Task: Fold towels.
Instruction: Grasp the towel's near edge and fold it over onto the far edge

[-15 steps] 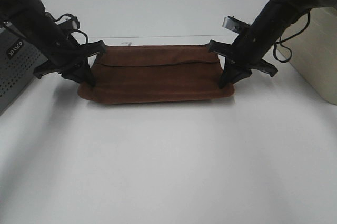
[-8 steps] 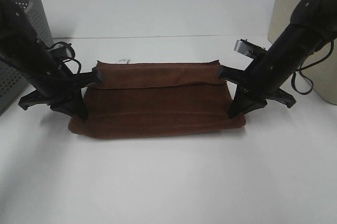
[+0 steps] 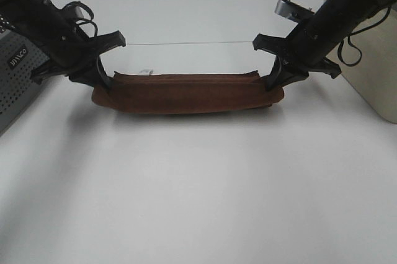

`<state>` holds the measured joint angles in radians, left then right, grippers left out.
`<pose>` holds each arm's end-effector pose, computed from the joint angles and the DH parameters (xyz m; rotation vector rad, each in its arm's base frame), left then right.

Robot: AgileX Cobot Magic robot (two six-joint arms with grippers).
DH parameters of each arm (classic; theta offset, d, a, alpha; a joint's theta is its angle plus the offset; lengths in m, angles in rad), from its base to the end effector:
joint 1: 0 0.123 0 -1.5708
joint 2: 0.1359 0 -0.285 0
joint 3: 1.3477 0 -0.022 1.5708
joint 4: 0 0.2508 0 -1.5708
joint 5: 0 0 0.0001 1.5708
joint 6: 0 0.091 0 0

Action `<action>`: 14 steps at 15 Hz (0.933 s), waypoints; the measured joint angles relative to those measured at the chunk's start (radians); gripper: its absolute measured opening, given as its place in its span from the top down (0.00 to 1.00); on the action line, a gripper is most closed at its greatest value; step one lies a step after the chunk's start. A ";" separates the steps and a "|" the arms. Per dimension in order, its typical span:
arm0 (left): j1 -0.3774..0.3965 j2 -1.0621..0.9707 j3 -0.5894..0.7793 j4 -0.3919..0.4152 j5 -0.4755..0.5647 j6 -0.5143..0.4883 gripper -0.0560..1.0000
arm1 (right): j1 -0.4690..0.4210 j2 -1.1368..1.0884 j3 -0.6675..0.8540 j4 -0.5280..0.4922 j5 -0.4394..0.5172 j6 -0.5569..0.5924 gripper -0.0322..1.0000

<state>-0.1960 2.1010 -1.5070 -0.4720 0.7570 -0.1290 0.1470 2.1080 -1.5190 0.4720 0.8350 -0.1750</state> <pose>0.4229 -0.1130 0.1638 -0.3254 2.8253 -0.6039 0.4235 0.0937 0.1624 -0.0613 2.8550 0.5531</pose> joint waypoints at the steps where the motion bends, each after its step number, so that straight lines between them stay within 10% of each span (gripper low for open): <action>1: 0.007 0.014 -0.033 0.004 -0.020 -0.017 0.94 | 0.000 0.023 -0.043 -0.014 0.002 0.015 0.97; 10: 0.046 0.283 -0.330 0.006 -0.074 -0.036 0.82 | 0.000 0.283 -0.332 -0.029 -0.002 0.026 0.86; 13: 0.046 0.290 -0.332 0.028 -0.087 -0.035 0.29 | 0.000 0.283 -0.356 -0.032 0.014 0.033 0.26; 14: 0.046 0.290 -0.332 0.042 -0.086 -0.035 0.26 | 0.000 0.278 -0.362 -0.033 0.030 0.033 0.16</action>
<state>-0.1500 2.3910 -1.8390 -0.4300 0.6710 -0.1640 0.1470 2.3860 -1.8810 0.4390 0.8650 -0.1420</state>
